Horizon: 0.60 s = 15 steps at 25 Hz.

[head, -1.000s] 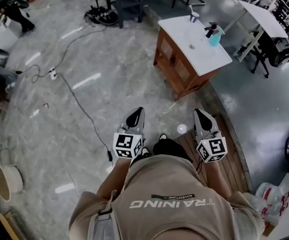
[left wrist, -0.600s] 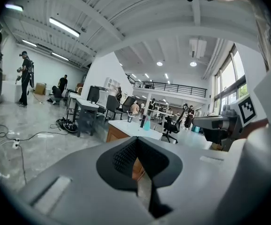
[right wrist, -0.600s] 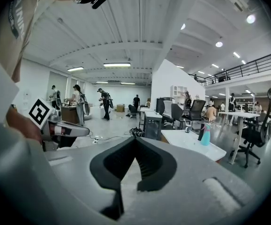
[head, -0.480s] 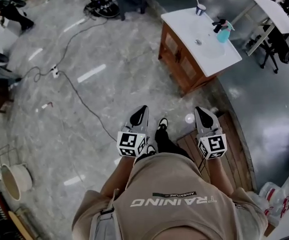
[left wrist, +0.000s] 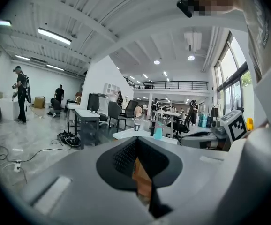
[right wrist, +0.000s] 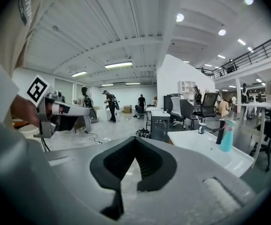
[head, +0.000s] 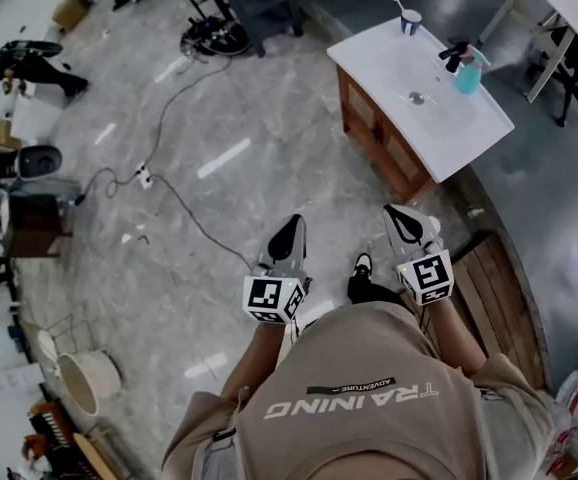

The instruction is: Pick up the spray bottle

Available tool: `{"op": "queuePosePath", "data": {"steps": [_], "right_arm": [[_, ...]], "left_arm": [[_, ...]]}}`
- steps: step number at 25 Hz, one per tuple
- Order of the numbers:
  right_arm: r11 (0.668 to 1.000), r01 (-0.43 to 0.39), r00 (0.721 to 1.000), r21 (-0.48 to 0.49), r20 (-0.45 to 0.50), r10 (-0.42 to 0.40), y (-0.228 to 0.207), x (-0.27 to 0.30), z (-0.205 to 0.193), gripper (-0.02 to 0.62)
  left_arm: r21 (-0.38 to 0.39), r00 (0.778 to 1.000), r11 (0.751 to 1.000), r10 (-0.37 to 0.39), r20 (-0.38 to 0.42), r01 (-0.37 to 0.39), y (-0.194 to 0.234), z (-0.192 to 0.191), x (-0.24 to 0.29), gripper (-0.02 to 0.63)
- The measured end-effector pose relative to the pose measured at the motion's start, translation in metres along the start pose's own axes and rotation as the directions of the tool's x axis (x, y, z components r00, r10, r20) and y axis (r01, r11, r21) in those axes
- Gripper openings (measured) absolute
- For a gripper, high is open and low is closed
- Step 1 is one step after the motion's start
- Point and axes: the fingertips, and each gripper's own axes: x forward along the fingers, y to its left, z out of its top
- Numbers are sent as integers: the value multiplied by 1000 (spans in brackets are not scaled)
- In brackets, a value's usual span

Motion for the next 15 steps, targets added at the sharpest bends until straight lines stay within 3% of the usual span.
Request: {"op": "queuePosePath", "data": {"steps": [3,9,12,15], "right_arm": [[997,-36,999,-64,4,36,-18,30,6,2],[995,-97,994,-2,46,97,-43,73,17,2],[995,-78,997,65,24,77,-62,82,14,2],[999,-31,1000,32,5,31,-86,97,15,2]], "left_arm": [[-2,1000,1000,6,-25,-7,0,2,31,14],[32,1000,999,13,-19,-12,3,10,75,14],[34,999,999,33,-41,-32,15,11,89,14],[36,998,999,29,-50,-27,28,14,109,14]]}}
